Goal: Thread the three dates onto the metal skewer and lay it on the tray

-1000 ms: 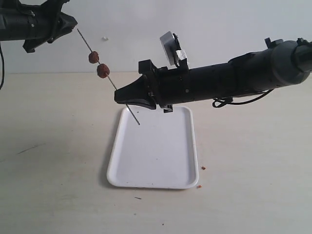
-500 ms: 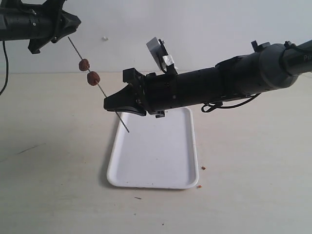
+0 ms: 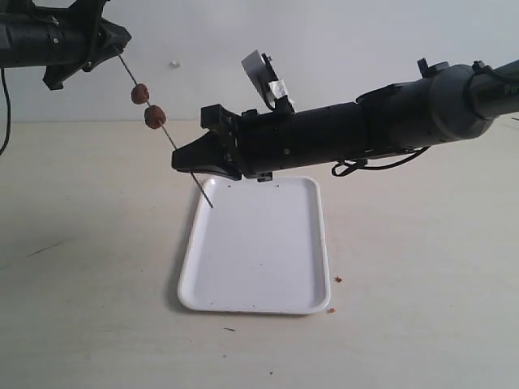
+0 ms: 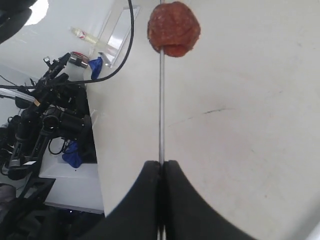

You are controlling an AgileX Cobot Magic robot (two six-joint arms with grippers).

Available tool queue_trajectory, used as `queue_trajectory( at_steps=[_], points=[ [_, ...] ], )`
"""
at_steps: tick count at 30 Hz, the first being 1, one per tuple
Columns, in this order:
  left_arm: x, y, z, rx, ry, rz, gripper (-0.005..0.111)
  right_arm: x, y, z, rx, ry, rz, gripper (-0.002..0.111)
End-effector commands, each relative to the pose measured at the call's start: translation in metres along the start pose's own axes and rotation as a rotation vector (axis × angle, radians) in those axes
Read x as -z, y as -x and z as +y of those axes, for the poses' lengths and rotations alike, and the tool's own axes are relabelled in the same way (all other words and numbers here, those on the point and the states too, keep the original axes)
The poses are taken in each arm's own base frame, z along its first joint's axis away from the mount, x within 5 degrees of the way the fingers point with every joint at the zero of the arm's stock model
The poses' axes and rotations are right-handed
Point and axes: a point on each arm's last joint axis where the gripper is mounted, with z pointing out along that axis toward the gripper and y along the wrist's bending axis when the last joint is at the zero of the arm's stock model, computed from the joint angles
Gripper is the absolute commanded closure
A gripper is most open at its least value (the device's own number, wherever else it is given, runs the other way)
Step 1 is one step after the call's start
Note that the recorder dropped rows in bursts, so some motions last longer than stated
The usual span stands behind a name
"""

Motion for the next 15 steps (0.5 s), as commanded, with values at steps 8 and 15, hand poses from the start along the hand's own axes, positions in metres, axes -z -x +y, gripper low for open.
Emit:
queue_trajectory(
  at_steps=[8,15],
  points=[
    [-0.0004,-0.0003,-0.0002,0.01,0.004,-0.005,0.08,0.0002,0.0103,0.0022,0.002,-0.039,-0.045,0.108],
    [-0.0004,-0.0003,-0.0002,0.01,0.004,-0.005,0.08,0.0003,0.0108,0.001,-0.006,-0.052,-0.051,0.108]
  ],
)
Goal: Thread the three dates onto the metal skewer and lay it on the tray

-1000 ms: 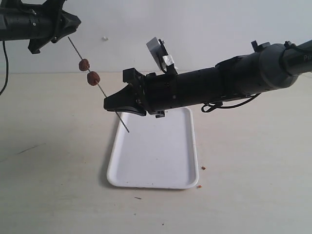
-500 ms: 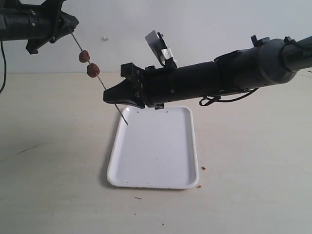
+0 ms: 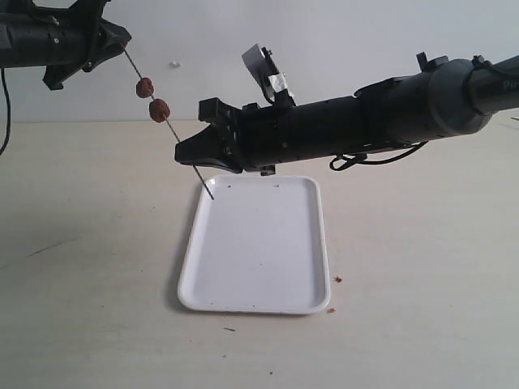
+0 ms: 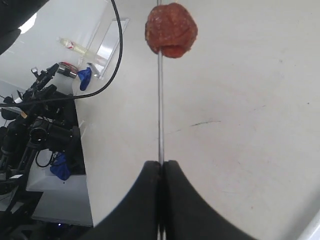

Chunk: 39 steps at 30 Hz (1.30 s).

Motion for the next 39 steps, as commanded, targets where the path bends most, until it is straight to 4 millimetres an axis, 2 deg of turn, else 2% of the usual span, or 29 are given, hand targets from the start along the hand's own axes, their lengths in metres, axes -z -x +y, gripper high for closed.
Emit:
queue_trajectory(
  at_steps=[1,24,39],
  points=[
    [-0.0004,-0.0006,-0.0007,0.014,-0.001,-0.002,0.08,0.0005,0.0041,0.0027,0.001,-0.007,-0.02,0.108],
    [0.0027,0.0054,0.0048,0.054,0.008,-0.015,0.08,0.0006,0.0004,0.0013,0.018,-0.022,0.02,0.108],
    [0.0011,0.0023,0.0019,0.03,0.003,-0.008,0.08,0.0006,-0.0002,0.0049,0.014,0.018,0.026,0.108]
  ],
)
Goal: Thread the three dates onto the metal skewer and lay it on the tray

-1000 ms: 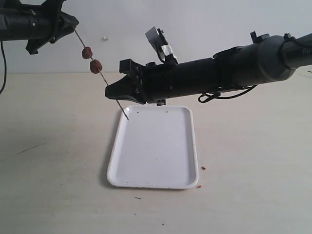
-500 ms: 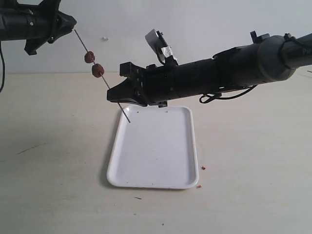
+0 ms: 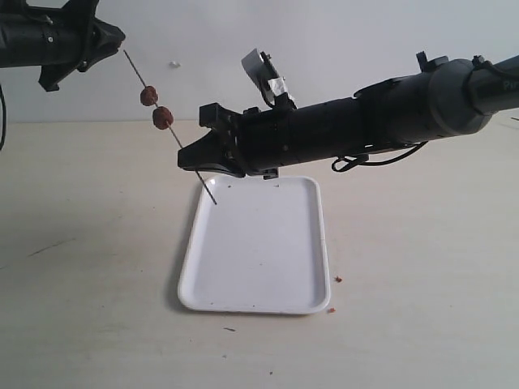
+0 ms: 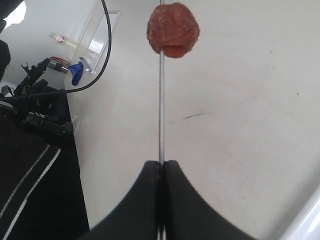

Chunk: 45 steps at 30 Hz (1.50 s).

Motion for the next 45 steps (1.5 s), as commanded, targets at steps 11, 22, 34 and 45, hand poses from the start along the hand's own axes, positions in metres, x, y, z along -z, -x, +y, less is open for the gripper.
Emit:
queue_trajectory(
  at_steps=[11,22,34,45],
  points=[
    [-0.004,-0.008,-0.006,-0.034,-0.008,0.012,0.08,0.001,0.002,0.008,0.016,0.054,0.005,0.108],
    [-0.004,-0.009,-0.005,-0.067,0.002,0.021,0.08,0.001,0.004,0.009,0.017,0.063,-0.018,0.108],
    [-0.003,-0.007,-0.005,-0.039,-0.009,0.019,0.08,0.001,0.004,0.005,0.025,0.02,-0.024,0.108],
    [-0.01,-0.029,-0.023,-0.068,-0.077,0.098,0.08,0.001,0.007,0.003,0.037,0.0,-0.052,0.108]
  ],
)
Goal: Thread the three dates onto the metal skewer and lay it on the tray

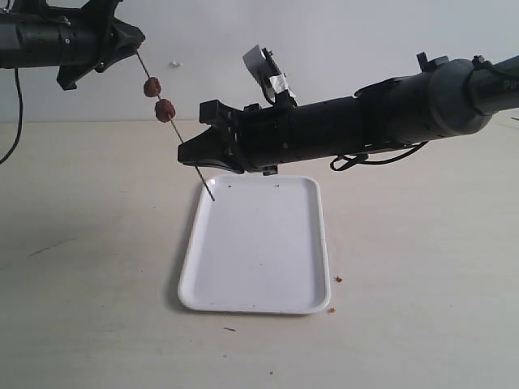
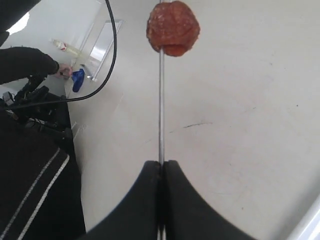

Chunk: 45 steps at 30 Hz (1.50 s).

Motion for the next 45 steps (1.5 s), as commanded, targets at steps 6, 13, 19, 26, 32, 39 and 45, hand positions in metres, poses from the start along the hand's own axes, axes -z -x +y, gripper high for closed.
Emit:
queue_trajectory(
  at_steps=[6,13,19,26,32,39,45],
  points=[
    [-0.007,-0.015,-0.012,-0.035,-0.03,0.051,0.08,0.001,0.008,0.002,0.034,-0.023,-0.035,0.108],
    [-0.007,-0.016,-0.012,-0.044,-0.028,0.055,0.08,0.001,0.011,-0.004,0.015,-0.1,-0.069,0.108],
    [-0.007,-0.014,-0.01,-0.042,-0.002,0.034,0.08,0.001,0.013,-0.003,-0.037,-0.096,-0.076,0.108],
    [-0.008,-0.016,-0.011,-0.05,0.004,0.034,0.08,0.001,0.017,-0.005,-0.042,-0.131,-0.099,0.108],
    [-0.008,-0.019,-0.013,-0.071,-0.008,0.054,0.08,-0.002,0.028,-0.001,-0.014,-0.117,-0.121,0.108],
    [-0.01,-0.023,-0.017,-0.086,-0.026,0.079,0.08,-0.009,0.038,-0.005,-0.007,-0.103,-0.134,0.108],
    [-0.01,-0.025,-0.018,-0.097,-0.032,0.09,0.08,-0.012,0.047,-0.003,-0.001,-0.097,-0.155,0.108]
  ],
)
